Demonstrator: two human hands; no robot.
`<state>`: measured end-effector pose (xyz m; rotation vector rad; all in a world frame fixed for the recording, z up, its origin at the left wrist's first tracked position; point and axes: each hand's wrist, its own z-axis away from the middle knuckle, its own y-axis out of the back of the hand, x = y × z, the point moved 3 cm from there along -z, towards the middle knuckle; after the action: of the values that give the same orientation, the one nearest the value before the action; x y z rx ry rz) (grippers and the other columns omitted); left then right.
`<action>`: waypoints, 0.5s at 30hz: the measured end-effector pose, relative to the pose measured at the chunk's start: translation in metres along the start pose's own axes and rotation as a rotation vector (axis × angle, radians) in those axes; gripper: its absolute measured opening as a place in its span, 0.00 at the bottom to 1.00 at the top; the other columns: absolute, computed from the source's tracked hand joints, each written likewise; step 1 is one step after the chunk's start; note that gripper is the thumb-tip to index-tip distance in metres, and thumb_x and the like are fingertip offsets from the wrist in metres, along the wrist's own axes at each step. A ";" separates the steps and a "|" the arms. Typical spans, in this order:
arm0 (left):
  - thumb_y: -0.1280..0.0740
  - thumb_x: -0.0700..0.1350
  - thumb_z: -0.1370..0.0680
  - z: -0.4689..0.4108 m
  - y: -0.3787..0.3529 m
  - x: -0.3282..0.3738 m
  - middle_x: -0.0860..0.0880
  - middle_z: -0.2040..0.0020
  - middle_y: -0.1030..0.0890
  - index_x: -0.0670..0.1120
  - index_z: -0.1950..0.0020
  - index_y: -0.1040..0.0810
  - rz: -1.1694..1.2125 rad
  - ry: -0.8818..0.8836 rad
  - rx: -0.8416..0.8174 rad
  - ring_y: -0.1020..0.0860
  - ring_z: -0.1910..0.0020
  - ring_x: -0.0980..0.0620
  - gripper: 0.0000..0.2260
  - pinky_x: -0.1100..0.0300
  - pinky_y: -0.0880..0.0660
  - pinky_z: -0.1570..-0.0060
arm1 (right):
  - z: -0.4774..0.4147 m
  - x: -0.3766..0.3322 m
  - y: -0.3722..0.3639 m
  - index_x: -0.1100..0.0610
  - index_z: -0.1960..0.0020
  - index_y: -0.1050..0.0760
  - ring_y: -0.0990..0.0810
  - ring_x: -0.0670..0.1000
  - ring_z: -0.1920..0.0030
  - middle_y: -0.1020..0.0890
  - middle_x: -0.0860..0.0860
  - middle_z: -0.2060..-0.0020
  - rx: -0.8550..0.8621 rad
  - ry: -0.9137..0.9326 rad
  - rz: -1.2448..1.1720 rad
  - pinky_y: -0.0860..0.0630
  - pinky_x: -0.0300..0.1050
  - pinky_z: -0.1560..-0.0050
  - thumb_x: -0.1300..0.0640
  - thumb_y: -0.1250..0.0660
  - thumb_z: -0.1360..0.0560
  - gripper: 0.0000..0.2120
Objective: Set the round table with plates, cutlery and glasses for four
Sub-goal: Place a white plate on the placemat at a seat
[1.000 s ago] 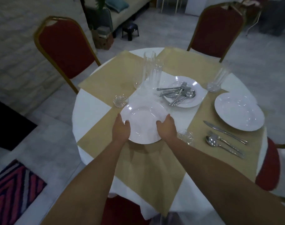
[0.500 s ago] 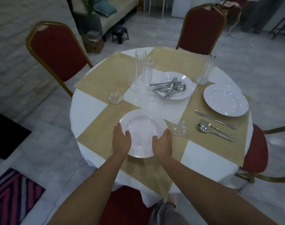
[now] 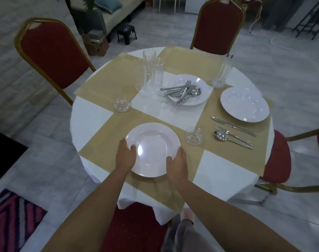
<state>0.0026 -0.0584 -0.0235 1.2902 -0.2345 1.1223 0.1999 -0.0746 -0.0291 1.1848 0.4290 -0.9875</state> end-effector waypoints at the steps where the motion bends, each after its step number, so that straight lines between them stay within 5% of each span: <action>1: 0.45 0.49 0.18 -0.001 -0.001 0.001 0.46 0.22 0.43 0.44 0.21 0.47 -0.003 0.017 0.002 0.41 0.24 0.45 0.26 0.49 0.43 0.26 | 0.001 0.001 0.001 0.59 0.20 0.52 0.42 0.51 0.23 0.47 0.50 0.21 0.000 0.003 0.008 0.40 0.46 0.27 0.58 0.43 0.20 0.31; 15: 0.49 0.51 0.17 0.014 -0.017 0.006 0.45 0.21 0.47 0.43 0.21 0.48 -0.032 0.003 -0.039 0.47 0.22 0.48 0.26 0.53 0.48 0.25 | 0.013 0.020 0.013 0.58 0.21 0.47 0.37 0.53 0.25 0.40 0.50 0.23 0.060 -0.003 0.019 0.34 0.49 0.28 0.59 0.43 0.23 0.31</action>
<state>0.0248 -0.0646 -0.0251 1.2536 -0.2322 1.0872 0.2186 -0.0936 -0.0318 1.2389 0.3873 -0.9916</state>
